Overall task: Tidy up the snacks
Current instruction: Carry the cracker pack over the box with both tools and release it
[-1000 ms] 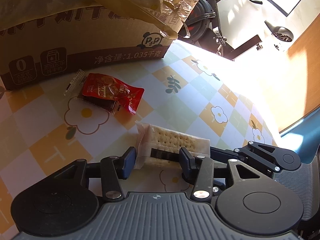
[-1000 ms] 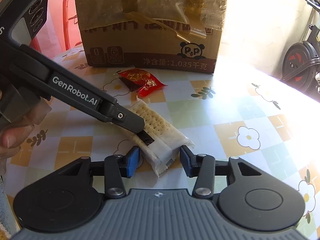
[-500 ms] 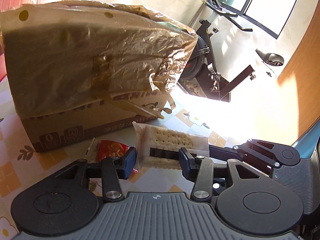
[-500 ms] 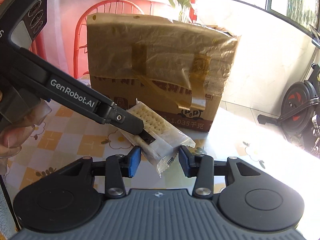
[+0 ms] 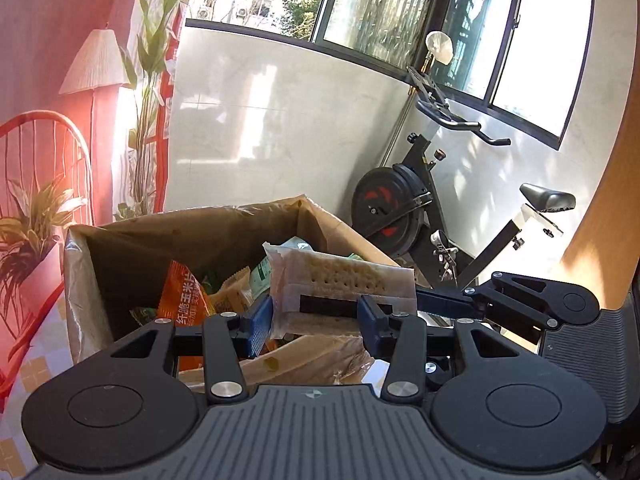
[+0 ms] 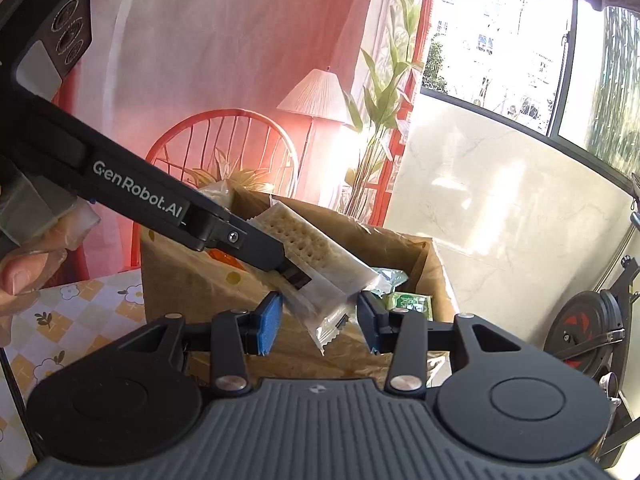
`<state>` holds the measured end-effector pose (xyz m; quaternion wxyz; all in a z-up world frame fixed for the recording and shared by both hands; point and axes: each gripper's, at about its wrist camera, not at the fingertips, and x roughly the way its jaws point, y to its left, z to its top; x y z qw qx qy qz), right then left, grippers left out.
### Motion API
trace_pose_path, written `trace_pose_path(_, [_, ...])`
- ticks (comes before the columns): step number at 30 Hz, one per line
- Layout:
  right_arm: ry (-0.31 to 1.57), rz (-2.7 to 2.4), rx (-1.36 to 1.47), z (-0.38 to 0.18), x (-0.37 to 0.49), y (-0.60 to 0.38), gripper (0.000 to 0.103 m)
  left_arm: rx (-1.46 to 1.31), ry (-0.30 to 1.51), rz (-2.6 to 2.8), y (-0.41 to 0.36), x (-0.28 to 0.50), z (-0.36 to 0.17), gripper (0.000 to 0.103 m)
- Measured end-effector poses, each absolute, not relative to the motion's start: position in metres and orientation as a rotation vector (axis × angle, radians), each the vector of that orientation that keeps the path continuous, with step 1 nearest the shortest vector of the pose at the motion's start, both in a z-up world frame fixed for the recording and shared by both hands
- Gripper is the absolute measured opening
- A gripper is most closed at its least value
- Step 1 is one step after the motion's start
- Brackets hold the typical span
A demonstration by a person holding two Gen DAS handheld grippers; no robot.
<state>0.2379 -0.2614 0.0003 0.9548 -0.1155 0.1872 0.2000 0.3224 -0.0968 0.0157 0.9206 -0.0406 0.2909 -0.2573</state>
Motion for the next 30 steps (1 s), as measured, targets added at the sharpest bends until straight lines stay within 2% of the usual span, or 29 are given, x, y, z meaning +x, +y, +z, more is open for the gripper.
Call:
trace_pose_path(5, [0.437, 0.374, -0.264, -0.004, 0.281, -0.262, 0.044, -0.099, 0.603, -0.535, -0.109, 0.347, 0.018, 0.048])
trace_pose_path(11, [0.584, 0.334, -0.163, -0.027, 0.325, -0.288, 0.044, -0.091, 0.657, -0.546, -0.140, 0.378, 0.006, 0.048])
trace_pose_path(19, [0.716, 0.362, -0.088, -0.040, 0.351, -0.284, 0.044, -0.099, 0.741, -0.481, -0.130, 0.403, -0.020, 0.048])
trace_pose_path(23, [0.694, 0.340, -0.140, -0.040, 0.346, -0.275, 0.052, -0.103, 0.735, -0.467, -0.119, 0.404, -0.020, 0.048])
trace_pose_path(26, [0.663, 0.339, -0.165, -0.036, 0.338, -0.272, 0.063, -0.107, 0.714, -0.453, -0.113, 0.400, -0.011, 0.054])
trace_pose_path(30, [0.611, 0.352, -0.182, -0.028, 0.319, -0.272, 0.065, -0.085, 0.676, -0.438, -0.104, 0.382, 0.003, 0.059])
